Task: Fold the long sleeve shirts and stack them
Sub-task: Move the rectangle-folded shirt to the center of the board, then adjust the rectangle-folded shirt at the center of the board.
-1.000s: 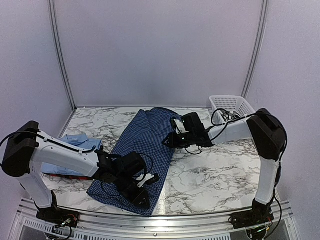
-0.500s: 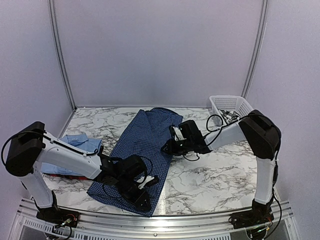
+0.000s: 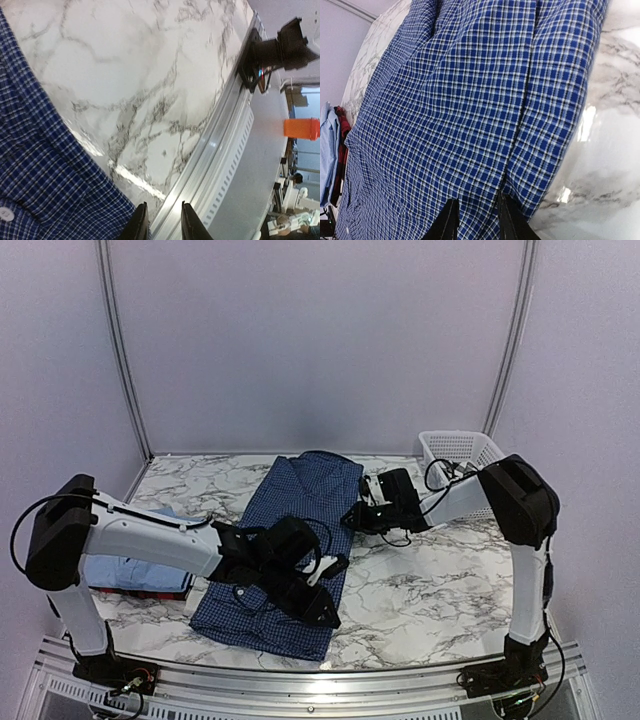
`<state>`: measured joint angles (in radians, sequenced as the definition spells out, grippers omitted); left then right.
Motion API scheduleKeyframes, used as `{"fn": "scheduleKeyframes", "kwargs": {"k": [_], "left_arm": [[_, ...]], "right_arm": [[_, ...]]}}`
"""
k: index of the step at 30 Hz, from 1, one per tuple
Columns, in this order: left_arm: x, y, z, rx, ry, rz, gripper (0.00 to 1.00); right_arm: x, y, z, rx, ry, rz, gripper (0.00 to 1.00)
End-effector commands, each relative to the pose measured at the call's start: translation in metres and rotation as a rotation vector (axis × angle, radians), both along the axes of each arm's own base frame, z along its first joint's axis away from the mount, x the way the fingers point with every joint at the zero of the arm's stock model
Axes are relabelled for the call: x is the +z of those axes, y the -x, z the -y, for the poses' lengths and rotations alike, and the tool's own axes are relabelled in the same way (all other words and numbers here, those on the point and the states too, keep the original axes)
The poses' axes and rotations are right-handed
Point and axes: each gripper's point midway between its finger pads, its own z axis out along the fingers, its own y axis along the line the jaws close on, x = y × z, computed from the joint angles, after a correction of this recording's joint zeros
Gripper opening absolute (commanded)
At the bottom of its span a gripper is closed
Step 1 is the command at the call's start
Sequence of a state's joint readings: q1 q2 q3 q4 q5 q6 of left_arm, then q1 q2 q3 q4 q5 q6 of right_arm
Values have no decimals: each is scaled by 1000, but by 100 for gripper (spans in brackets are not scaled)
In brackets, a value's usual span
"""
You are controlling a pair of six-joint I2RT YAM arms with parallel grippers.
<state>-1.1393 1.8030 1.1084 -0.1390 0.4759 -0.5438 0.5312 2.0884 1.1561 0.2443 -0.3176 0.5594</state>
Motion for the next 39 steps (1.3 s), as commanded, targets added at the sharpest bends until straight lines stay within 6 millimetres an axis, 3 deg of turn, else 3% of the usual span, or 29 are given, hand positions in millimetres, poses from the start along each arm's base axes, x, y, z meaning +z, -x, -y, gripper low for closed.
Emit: {"fn": "scheduleKeyframes", "kwargs": {"k": [1,6,9,13,18,20,23,29,35,39], "left_arm": [[15,-63,-3,200,6,52,24],[10,-137,-72,503,-88,98,25],[4,-160,-112,623,-127,100,26],[4,-171,-142,679,-147,111,26],[-1,-170,-160,706,-164,100,27],[-3,-168,-163,707,-167,98,26],[-9,-164,-176,741,-201,118,25],[-14,-153,-211,835,-240,162,26],[-17,-135,-224,820,-231,172,29],[-23,-118,-225,776,-200,143,35]], "right_arm": [[-37,-11,28,-21,102,-84,28],[-28,-36,39,-27,124,-55,28],[-19,-61,46,-34,122,-29,28],[-10,-72,52,-20,166,-30,29],[24,-70,47,-26,277,61,29],[41,-64,32,-7,276,98,30],[57,-51,-7,67,198,143,30],[66,-31,-83,203,16,187,30],[58,-35,-126,257,-130,177,29],[34,-32,-145,284,-139,132,28]]}}
